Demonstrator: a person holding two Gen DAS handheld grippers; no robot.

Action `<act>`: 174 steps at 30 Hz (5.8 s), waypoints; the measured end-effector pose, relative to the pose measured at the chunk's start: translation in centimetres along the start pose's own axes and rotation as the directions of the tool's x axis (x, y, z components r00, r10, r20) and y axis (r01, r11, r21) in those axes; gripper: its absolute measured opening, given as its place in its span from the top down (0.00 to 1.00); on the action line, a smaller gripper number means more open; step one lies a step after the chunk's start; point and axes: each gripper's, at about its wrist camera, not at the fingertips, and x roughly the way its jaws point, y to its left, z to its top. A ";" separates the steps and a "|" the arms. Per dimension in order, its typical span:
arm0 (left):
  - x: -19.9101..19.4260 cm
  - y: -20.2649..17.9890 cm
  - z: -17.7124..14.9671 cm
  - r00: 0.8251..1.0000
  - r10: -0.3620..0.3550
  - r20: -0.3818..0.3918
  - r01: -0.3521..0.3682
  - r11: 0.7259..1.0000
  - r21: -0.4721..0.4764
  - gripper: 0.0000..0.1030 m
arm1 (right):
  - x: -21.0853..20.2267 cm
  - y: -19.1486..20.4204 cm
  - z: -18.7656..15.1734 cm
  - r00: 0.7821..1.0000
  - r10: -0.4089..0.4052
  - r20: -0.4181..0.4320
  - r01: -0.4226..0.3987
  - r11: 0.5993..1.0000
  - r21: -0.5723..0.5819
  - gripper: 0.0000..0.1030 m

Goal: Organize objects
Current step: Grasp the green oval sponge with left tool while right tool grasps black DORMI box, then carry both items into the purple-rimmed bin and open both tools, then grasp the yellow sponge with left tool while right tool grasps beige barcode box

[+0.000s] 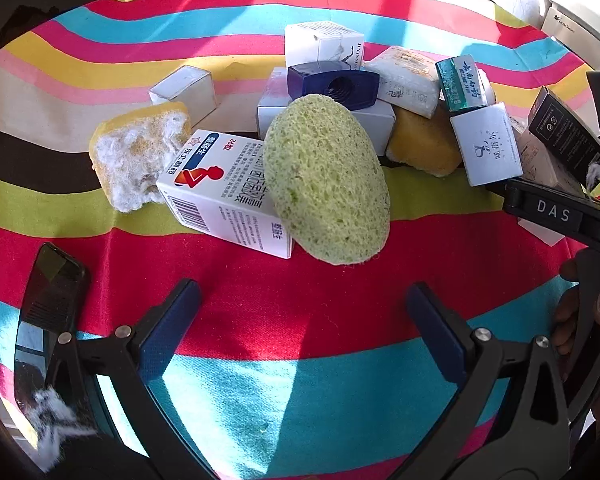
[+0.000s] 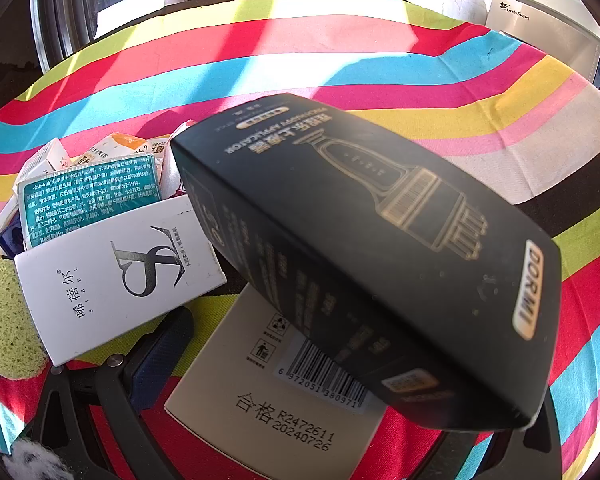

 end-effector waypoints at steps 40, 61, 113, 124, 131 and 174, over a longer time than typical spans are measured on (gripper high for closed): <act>-4.5 1.5 -0.5 0.893 -0.441 0.092 0.450 0.874 -0.181 0.81 | -4.7 -2.6 -4.9 0.988 0.153 0.025 -0.154 0.987 0.053 0.00; -5.5 1.5 -2.3 0.876 -0.476 0.076 0.481 0.858 -0.181 0.81 | -9.0 -3.0 2.1 0.982 0.087 0.170 -0.063 0.988 -0.139 0.00; -9.0 -25.6 -11.7 0.510 -0.766 -0.391 0.843 0.537 0.046 0.53 | -15.7 -28.0 -24.4 0.914 -0.177 -0.364 0.278 0.928 0.247 0.46; -9.3 -14.2 -7.4 0.697 -0.696 -0.169 0.698 0.713 -0.059 0.44 | -22.7 -19.9 -12.3 0.890 -0.339 -0.306 0.377 0.923 0.076 0.37; -8.2 -0.4 -2.5 0.927 -0.376 0.006 0.366 0.899 -0.241 0.26 | -31.3 -4.8 -1.5 0.972 0.038 -0.234 -0.075 0.985 -0.154 0.29; -2.3 11.5 6.3 0.996 -0.089 0.026 0.091 0.992 -0.091 0.71 | -13.8 -3.7 -0.5 0.976 0.187 -0.108 -0.201 0.970 -0.135 0.23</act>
